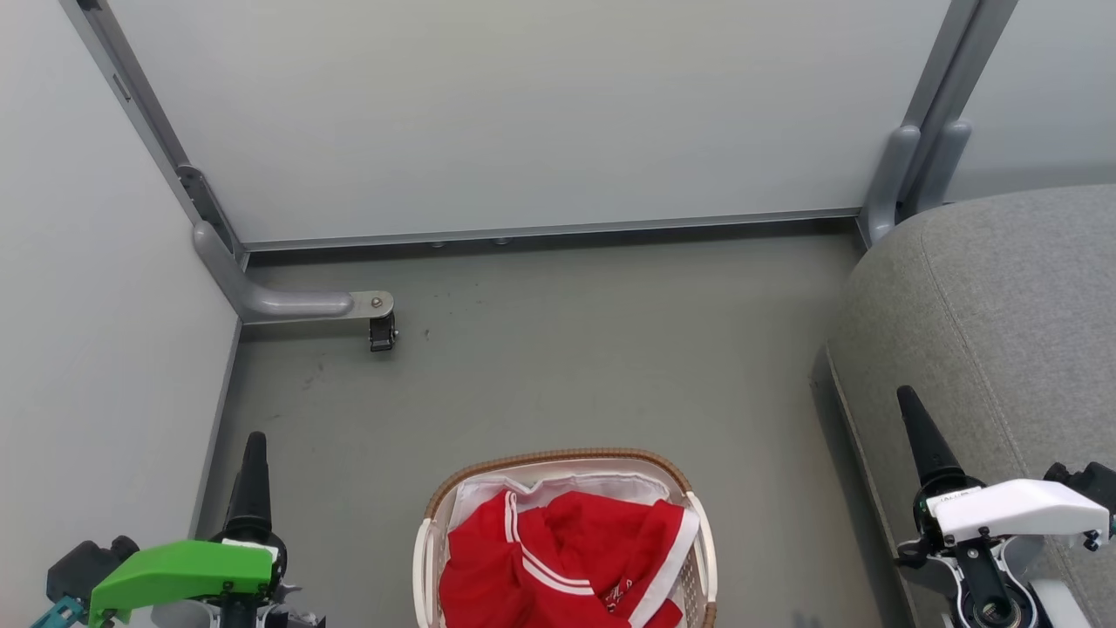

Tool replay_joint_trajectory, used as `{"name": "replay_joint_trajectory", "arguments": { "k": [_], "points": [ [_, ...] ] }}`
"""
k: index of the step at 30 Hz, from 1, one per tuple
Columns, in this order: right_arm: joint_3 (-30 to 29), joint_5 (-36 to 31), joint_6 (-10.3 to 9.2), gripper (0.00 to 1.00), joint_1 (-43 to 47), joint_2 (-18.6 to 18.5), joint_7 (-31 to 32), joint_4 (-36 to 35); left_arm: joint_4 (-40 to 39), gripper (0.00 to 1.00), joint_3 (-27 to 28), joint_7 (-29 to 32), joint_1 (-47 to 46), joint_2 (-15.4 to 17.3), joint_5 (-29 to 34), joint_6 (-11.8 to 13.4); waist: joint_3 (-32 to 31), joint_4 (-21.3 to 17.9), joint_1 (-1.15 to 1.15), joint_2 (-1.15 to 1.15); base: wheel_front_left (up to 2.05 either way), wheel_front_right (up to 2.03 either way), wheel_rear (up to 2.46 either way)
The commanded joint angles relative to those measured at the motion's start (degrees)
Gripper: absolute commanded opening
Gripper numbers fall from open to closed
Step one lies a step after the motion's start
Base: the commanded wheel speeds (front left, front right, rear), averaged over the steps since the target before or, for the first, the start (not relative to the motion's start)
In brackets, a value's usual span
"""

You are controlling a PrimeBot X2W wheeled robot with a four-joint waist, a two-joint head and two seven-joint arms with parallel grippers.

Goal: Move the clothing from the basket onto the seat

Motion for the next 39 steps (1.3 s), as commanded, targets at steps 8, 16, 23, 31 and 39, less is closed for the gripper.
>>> {"name": "replay_joint_trajectory", "arguments": {
  "k": [8,16,23,31,39],
  "points": [
    [0.13,-10.67,0.01,1.00,-2.04,-0.07,-2.21,-0.88,-0.93,1.00,-2.01,-2.13,-1.65,1.25,10.97,-0.11,0.07,-0.06,0.00,0.00,0.00,0.00,0.00],
    [0.60,-19.28,0.01,1.00,-2.10,0.27,-3.85,-1.07,-0.41,1.00,-3.39,-3.78,-1.65,1.48,19.57,-0.13,0.16,-0.14,0.00,0.00,0.00,0.00,0.00],
    [0.98,-26.57,0.02,1.00,-2.49,0.22,-5.19,-0.87,0.31,1.00,-4.39,-5.08,-1.86,1.39,26.28,-0.13,0.19,-0.12,0.00,0.00,0.00,0.00,0.00],
    [1.16,-34.67,0.02,1.00,-2.71,0.33,-6.60,-0.75,1.00,1.00,-6.01,-6.49,-1.93,1.64,33.30,0.16,0.31,-0.17,0.00,0.00,0.00,0.00,0.00],
    [1.29,-41.16,0.02,1.00,-3.06,0.57,-7.91,-0.02,1.29,1.00,-7.58,-7.81,-2.08,1.86,39.13,0.77,0.31,-0.29,0.00,0.00,0.00,0.00,0.00]
  ]
}}
